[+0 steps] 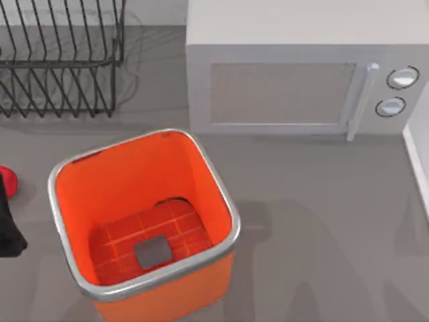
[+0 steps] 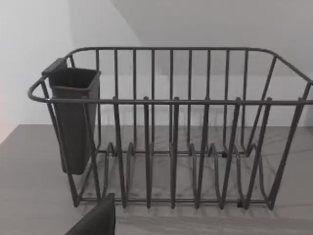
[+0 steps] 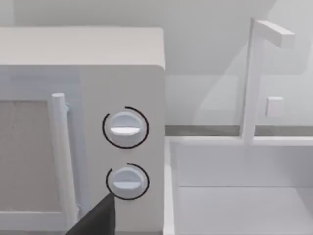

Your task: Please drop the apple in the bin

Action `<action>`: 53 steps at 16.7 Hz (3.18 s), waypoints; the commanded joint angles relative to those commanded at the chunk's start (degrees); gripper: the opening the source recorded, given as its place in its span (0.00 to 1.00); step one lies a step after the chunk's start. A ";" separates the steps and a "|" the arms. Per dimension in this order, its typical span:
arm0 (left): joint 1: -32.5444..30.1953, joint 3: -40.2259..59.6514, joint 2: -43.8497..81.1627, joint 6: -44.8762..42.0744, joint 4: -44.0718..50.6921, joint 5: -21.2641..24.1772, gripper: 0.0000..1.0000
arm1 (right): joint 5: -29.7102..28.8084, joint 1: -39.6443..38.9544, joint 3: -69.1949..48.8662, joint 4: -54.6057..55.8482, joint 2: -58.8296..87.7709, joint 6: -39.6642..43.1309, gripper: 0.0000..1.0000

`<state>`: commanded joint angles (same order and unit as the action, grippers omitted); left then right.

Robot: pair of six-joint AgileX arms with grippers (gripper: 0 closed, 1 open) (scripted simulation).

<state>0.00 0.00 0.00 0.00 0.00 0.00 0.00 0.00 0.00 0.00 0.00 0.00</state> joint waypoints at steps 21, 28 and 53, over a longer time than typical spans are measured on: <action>12.32 41.85 77.34 -13.93 21.35 10.85 1.00 | 0.00 0.00 0.00 0.00 0.00 0.00 1.00; 14.46 49.96 91.39 -16.69 24.96 12.94 1.00 | 0.00 0.00 0.00 0.00 0.00 0.00 1.00; 11.57 49.42 105.58 -14.19 9.68 11.89 0.47 | 0.00 0.00 0.00 0.00 0.00 0.00 1.00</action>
<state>11.57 49.42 105.58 -14.19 9.68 11.89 0.00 0.00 0.00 0.00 0.00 0.00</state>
